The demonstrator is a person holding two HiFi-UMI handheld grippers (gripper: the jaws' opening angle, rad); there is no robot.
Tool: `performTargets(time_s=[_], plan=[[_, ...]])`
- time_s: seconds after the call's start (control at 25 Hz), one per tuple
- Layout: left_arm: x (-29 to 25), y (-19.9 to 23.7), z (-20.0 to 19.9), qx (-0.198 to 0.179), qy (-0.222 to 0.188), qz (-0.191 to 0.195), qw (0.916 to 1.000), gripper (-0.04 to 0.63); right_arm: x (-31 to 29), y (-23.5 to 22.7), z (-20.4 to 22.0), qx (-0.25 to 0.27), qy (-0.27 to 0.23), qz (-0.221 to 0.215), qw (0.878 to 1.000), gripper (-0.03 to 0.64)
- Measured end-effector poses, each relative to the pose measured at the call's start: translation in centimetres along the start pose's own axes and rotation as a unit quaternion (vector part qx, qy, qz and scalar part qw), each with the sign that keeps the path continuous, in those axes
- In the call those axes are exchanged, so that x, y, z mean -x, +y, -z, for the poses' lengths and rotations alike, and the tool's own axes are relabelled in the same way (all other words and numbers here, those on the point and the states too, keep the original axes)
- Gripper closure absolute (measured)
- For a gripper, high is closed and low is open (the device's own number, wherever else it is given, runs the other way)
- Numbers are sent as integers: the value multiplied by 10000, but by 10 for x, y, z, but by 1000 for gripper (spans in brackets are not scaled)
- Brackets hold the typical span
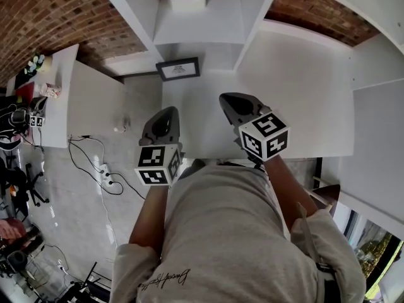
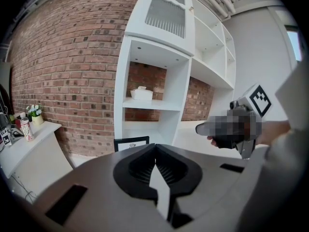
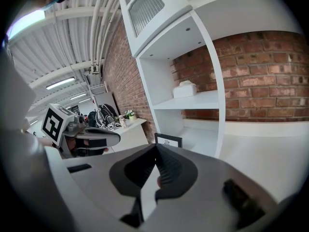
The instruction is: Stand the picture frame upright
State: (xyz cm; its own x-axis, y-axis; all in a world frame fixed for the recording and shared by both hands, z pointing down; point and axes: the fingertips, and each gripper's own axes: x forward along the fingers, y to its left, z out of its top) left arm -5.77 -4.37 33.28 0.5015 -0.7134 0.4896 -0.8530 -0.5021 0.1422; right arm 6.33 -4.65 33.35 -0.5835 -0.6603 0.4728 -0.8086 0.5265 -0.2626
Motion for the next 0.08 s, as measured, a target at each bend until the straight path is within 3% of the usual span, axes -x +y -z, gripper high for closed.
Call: performTargets(time_s=[0.08], plan=[[2,-3,2,-3,39,35,10000,580,3,3,3,-35,14,3,10000,589]])
